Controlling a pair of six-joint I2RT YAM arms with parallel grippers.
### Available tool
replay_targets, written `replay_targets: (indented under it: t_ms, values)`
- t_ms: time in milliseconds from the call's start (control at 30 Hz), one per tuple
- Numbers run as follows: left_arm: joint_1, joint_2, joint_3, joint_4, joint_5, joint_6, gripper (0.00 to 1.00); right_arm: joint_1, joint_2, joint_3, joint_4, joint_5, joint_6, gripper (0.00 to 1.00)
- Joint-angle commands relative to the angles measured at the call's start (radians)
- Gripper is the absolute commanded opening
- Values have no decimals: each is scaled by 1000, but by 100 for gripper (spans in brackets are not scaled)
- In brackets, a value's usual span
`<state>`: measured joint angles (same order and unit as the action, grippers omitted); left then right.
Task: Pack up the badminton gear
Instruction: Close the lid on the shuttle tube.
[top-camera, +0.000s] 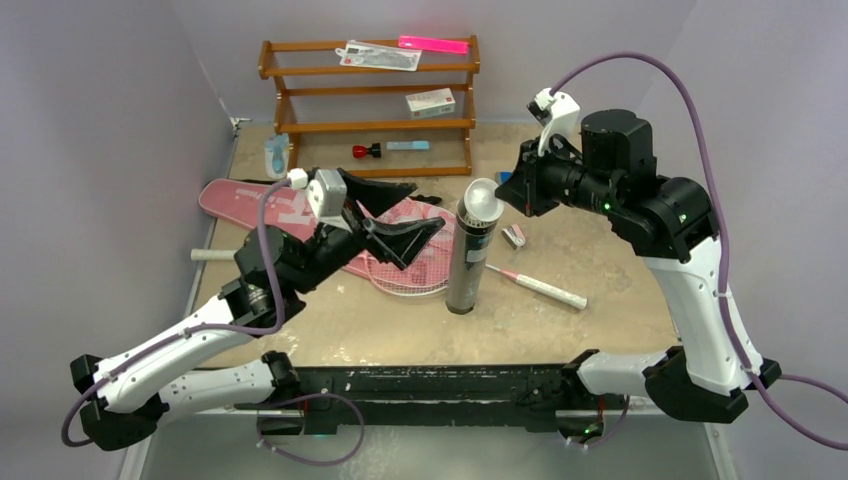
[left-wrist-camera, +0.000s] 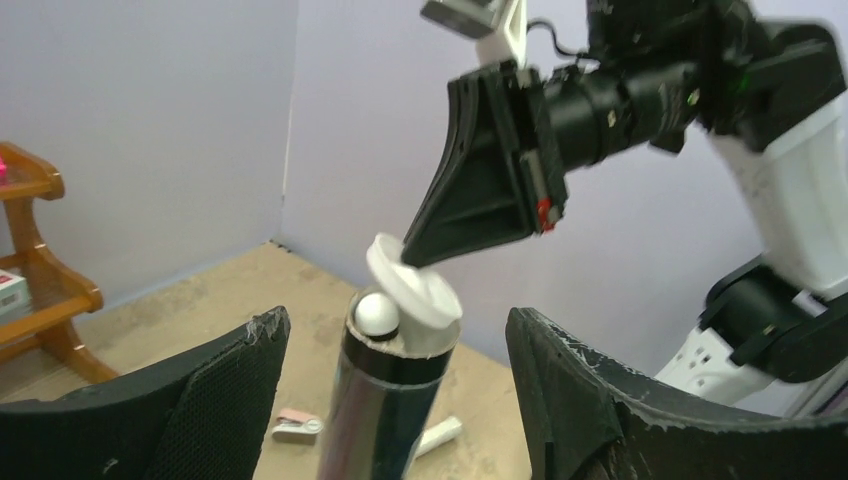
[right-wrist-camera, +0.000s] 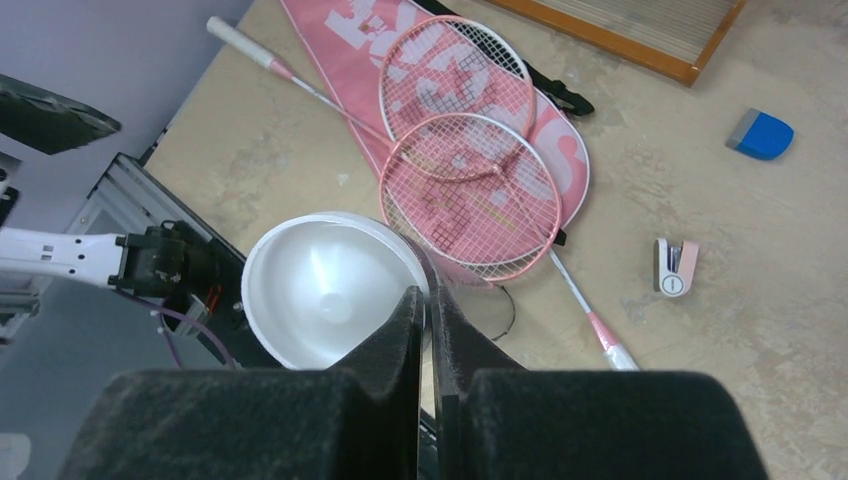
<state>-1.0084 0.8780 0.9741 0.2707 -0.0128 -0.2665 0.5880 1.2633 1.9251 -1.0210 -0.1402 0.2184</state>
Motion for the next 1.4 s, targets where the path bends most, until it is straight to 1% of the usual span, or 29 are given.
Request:
replay_targets:
  t_ms: [0,100,267,400,533,633,767,800,867,900,933,1100,1233,1367]
  values:
    - [1,43,119,-128,-20,-109,79,1,-7,-1,9,-29,-22,7]
    - [2,81,165,-144,-26,-114,79,0,-5,4,6,-34,-21,11]
    - [2,142,212,-151,-57,-115,79,0,1,7,3,-41,-21,13]
    - [17,180,231,-156,-87,-127,74,-1,-1,5,6,-42,-21,17]
    - [82,211,248,-153,-8,-177,66,0,-3,3,10,-41,-21,24]
    - [150,227,255,-148,86,-234,61,-1,-1,4,12,-38,-21,25]
    - [169,225,243,-129,109,-238,60,-1,1,8,16,-28,-17,26]
    - [169,220,235,-120,113,-237,60,0,-1,8,21,-26,-15,31]
    - [169,206,211,-102,121,-240,62,-1,-1,11,31,-24,-10,47]
    - [169,196,196,-91,131,-236,64,0,2,18,36,-24,-9,52]
    - [169,188,180,-76,144,-233,66,0,5,25,40,-25,-7,54]
    - [169,134,96,-15,197,-197,74,-1,32,65,60,-44,-9,53]
    - [169,96,34,-10,229,-100,80,-1,59,79,76,-51,-14,50]
    - [168,73,-36,13,287,8,82,0,79,74,89,-57,-20,44]
